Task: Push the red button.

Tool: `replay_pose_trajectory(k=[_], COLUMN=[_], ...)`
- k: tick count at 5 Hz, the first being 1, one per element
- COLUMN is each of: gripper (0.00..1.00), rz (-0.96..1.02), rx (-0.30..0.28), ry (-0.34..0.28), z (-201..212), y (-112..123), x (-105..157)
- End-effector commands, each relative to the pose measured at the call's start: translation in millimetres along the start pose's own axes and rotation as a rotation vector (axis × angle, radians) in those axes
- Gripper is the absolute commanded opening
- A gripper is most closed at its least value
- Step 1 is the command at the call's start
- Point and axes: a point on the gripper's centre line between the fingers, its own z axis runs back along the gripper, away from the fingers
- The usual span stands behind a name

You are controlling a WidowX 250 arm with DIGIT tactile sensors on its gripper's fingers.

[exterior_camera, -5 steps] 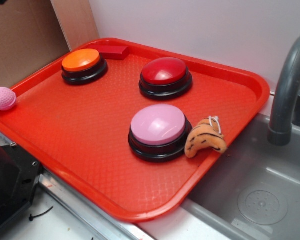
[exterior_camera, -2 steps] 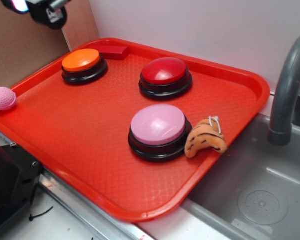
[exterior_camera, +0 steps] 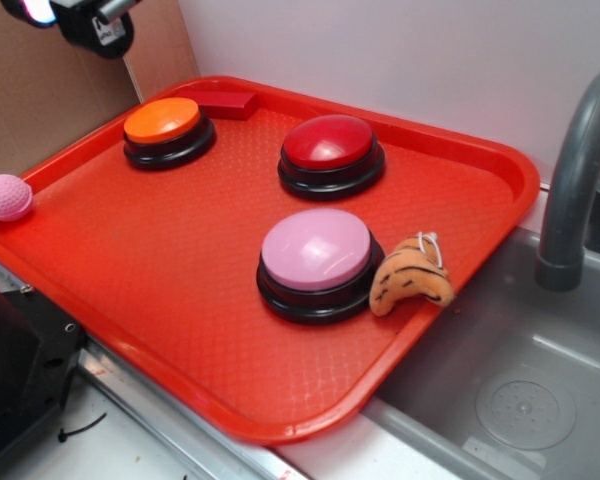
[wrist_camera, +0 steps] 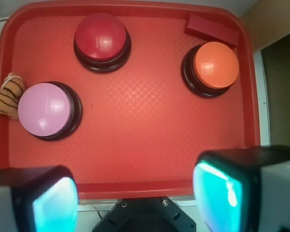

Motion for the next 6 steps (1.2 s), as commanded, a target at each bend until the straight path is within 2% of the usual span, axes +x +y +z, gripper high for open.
replay_pose_trajectory(k=[1,2,3,4,5,6], gripper=[1.0,1.0,1.0,1.0,1.0,1.0], rz=[-0.108,-0.135,-0.145,-0.125,-0.119,-0.118], rx=[0.017,0.003,0.008,0.026,-0.009,-0.021], ry=[-0.11,-0.084,-0.097,-0.143,-0.179,-0.187], z=[-14.2,-47.8,-78.6,-92.0,-116.7,-132.2], y=[-19.3,-37.0,-39.9,-30.3,-25.7,-28.6], x=[50.8,89.9,109.7,116.6,122.5,130.6])
